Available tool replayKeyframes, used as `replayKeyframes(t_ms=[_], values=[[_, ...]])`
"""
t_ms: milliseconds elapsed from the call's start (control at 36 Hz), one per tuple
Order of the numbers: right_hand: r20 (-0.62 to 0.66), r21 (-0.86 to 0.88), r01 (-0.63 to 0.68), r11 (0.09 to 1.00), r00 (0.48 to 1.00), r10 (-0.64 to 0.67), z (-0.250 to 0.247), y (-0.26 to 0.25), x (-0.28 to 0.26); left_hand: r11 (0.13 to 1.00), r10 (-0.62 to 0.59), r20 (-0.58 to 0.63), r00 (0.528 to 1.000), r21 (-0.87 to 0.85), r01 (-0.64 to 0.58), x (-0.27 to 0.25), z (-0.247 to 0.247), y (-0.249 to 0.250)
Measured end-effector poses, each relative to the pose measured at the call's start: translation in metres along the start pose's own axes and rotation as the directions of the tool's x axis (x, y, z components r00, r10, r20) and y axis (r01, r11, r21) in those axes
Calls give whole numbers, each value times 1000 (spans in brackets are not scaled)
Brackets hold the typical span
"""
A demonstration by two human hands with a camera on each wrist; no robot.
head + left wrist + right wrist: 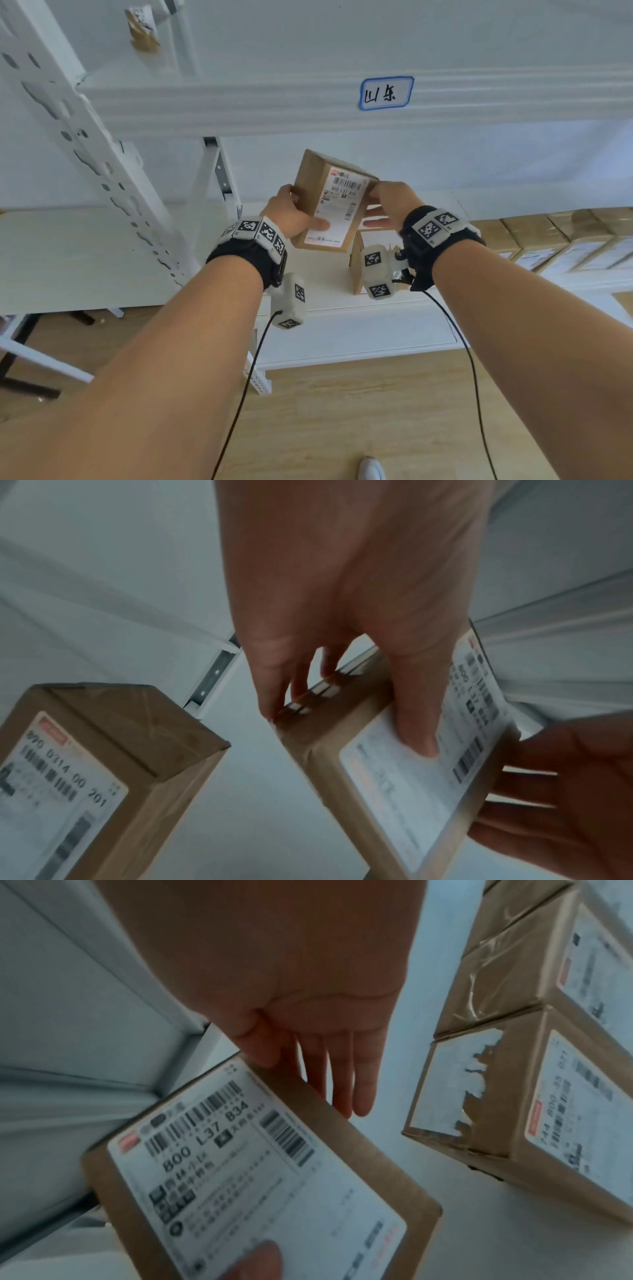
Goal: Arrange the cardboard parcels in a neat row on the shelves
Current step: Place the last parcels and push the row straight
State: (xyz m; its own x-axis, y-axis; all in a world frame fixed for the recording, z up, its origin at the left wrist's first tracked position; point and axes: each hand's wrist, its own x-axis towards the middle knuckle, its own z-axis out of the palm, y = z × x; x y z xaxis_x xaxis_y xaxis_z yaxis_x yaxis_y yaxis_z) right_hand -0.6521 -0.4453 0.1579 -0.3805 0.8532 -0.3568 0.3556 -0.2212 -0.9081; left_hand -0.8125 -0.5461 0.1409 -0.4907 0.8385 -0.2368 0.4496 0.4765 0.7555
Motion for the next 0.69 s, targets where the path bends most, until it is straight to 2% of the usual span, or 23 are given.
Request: replayKeyframes(t_ms=[56,111,194,278,361,417,555,694], values=[[12,91,-16,996,1000,15,1,2,-3,1000,-1,22,1000,-12,1,1,6,-5],[43,103,-20,995,999,15,4,6,-3,999,-4,25,1000,-38,5,1,10,-7],[67,24,-31,999,997,29,12,17,0,995,-58,83,995,-78,65,2,15,-9],[20,-57,-20,998,1000,21,20,30,6,987,-108,151,983,-103,125,14,25,-22],[-11,-162,-47,986,999,46,30,45,8,989,-113,167,979,-71,126,14,34,-34],[20,-381,18,924,1000,-11,35,57,15,989,-123,125,984,-68,132,18,40,-44],[-25,-515,47,856,997,-70,45,69,21,981,-192,21,981,-20,193,24,53,-58],[-7,-633,91,769,992,-123,45,73,22,969,-208,1,978,139,206,24,56,-58]])
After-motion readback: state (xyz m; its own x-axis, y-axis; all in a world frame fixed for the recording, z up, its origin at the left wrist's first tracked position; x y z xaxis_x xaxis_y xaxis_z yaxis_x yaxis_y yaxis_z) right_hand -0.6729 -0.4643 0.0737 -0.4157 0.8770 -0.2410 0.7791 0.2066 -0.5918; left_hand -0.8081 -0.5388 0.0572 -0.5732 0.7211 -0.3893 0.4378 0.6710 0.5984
